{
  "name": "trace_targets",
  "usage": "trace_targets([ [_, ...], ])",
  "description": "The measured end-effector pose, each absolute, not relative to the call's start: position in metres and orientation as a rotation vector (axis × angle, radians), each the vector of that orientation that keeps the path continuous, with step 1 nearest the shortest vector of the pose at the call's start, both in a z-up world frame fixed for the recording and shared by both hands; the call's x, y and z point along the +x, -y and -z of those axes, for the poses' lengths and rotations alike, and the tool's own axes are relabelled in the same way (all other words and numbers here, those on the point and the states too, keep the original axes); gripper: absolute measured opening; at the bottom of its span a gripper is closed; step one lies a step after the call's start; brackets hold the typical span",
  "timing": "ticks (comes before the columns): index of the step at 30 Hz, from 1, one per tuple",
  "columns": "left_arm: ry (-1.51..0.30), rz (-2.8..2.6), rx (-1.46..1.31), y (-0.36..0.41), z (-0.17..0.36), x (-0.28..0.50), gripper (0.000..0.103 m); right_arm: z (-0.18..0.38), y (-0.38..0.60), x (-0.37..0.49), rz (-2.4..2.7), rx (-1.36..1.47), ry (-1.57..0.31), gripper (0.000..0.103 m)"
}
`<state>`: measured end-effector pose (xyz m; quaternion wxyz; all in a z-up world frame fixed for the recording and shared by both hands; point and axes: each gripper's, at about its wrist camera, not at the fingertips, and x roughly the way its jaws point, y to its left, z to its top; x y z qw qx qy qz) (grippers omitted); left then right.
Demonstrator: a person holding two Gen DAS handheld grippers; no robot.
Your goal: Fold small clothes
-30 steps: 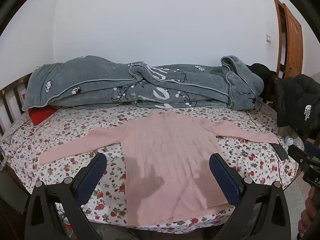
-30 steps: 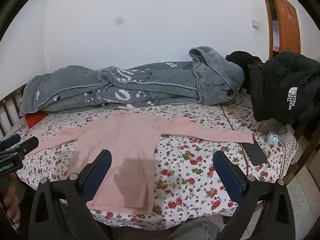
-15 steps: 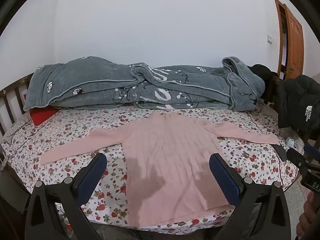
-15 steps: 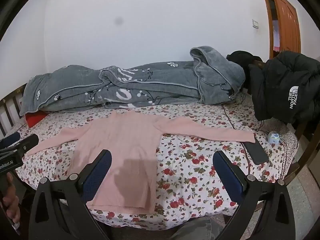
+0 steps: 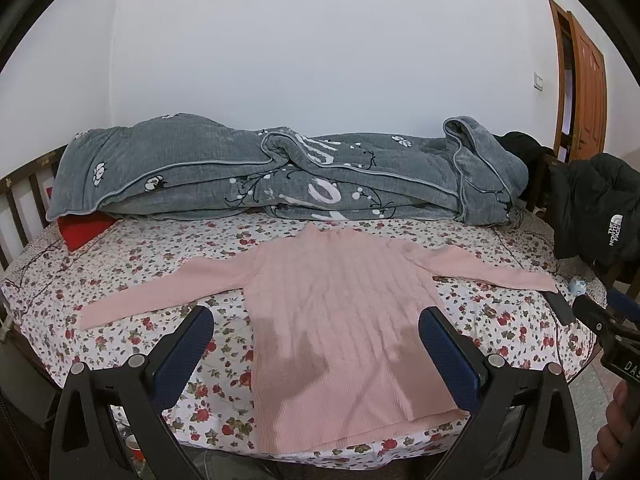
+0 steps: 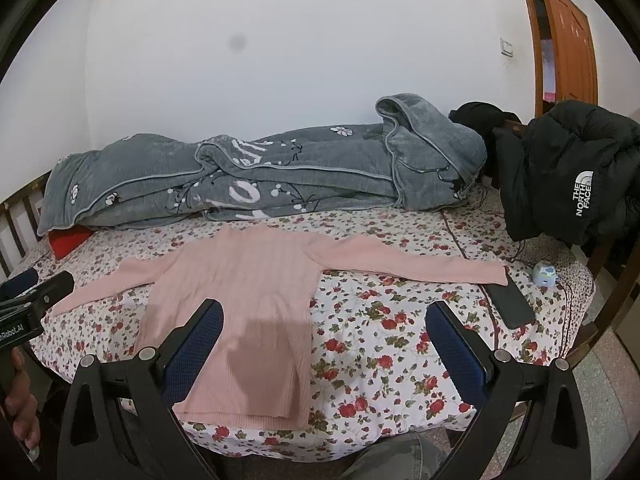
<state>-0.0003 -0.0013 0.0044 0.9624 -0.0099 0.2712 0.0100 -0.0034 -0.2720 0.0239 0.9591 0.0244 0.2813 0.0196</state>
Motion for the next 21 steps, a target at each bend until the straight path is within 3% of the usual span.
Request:
trace_targets([
  [21, -0.542, -0.017, -0.021, 0.0064, -0.0106, -0.0004, 0.103, -0.0317, 0.2683, -0.0058, -0.042, 0.064, -0.554, 0.1],
])
